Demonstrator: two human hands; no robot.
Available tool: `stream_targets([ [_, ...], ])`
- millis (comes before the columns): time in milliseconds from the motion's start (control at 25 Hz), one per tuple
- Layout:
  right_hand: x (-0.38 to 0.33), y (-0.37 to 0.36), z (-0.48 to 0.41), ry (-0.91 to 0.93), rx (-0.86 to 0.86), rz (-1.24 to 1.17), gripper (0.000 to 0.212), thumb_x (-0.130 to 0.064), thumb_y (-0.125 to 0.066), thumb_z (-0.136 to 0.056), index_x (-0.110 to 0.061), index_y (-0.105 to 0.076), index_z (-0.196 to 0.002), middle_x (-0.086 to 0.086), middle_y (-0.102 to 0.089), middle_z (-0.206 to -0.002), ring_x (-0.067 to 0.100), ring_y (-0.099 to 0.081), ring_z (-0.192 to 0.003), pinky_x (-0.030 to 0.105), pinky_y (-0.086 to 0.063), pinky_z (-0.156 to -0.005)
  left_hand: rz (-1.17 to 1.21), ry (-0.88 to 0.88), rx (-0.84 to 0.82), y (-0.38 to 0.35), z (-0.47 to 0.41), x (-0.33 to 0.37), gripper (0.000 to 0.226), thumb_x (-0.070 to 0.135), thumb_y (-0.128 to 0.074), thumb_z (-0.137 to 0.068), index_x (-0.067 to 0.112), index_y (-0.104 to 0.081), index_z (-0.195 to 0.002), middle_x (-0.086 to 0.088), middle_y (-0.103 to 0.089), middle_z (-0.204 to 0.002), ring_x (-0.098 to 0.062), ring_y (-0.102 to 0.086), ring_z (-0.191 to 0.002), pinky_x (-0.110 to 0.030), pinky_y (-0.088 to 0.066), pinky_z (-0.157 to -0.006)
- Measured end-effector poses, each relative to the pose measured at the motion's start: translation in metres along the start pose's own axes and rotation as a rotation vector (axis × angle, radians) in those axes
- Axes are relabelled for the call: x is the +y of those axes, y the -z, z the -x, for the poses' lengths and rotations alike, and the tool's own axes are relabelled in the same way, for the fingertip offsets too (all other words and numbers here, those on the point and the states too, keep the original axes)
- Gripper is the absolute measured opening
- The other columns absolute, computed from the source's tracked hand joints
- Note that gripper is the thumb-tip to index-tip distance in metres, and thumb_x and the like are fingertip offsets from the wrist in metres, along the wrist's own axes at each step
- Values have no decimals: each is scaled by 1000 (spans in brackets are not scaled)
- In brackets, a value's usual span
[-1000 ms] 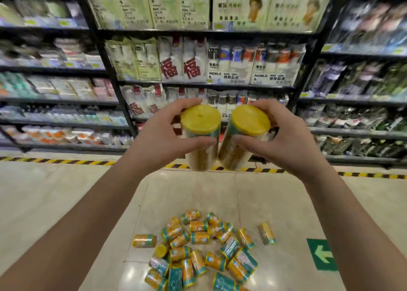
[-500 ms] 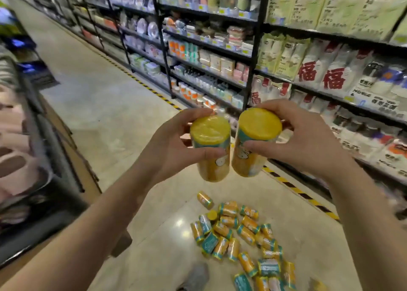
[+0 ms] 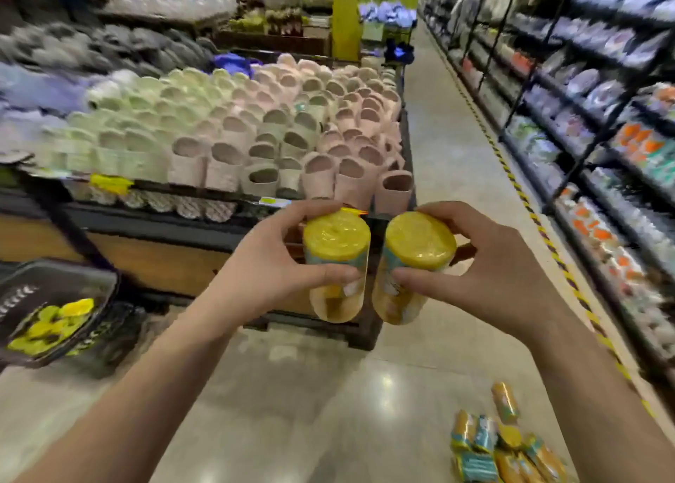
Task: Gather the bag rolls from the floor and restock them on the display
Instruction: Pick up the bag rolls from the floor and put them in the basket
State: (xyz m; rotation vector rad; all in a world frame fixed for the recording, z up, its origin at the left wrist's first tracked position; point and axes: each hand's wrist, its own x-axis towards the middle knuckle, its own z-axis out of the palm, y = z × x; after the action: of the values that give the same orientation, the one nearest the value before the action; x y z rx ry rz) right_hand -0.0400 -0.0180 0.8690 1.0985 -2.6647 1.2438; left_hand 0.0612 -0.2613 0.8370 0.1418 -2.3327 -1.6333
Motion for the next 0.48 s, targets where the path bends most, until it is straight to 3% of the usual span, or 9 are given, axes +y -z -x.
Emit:
stream_targets([
  [200,-116,-168,-84,179,-217,-109,77,-67,-85,-57,-41,-60,-125,-22,-67,-112,-1,-64,-105,32,-56,-88,-59,80,242,181,71,-68,78,44,-96,-59,46,-60,-128,15,-71,-120,-9,-67,-112,-43,-53,-100],
  [360,-208,-290,-137,285,-410,-174,76,-64,-86,-54,-43,-61,-122,-26,-67,-111,-6,-63,-104,27,-56,-86,-119,169,444,303,131,-103,79,51,-94,-57,47,-60,-128,17,-70,-120,-5,-65,-113,-40,-53,-100],
  [480,-263,-359,-170,366,-537,-217,68,-59,-88,-57,-46,-62,-119,-29,-66,-112,-6,-63,-104,28,-54,-88,-149,232,556,367,167,-119,76,42,-94,-60,43,-61,-128,19,-69,-119,-1,-64,-112,-36,-54,-98],
])
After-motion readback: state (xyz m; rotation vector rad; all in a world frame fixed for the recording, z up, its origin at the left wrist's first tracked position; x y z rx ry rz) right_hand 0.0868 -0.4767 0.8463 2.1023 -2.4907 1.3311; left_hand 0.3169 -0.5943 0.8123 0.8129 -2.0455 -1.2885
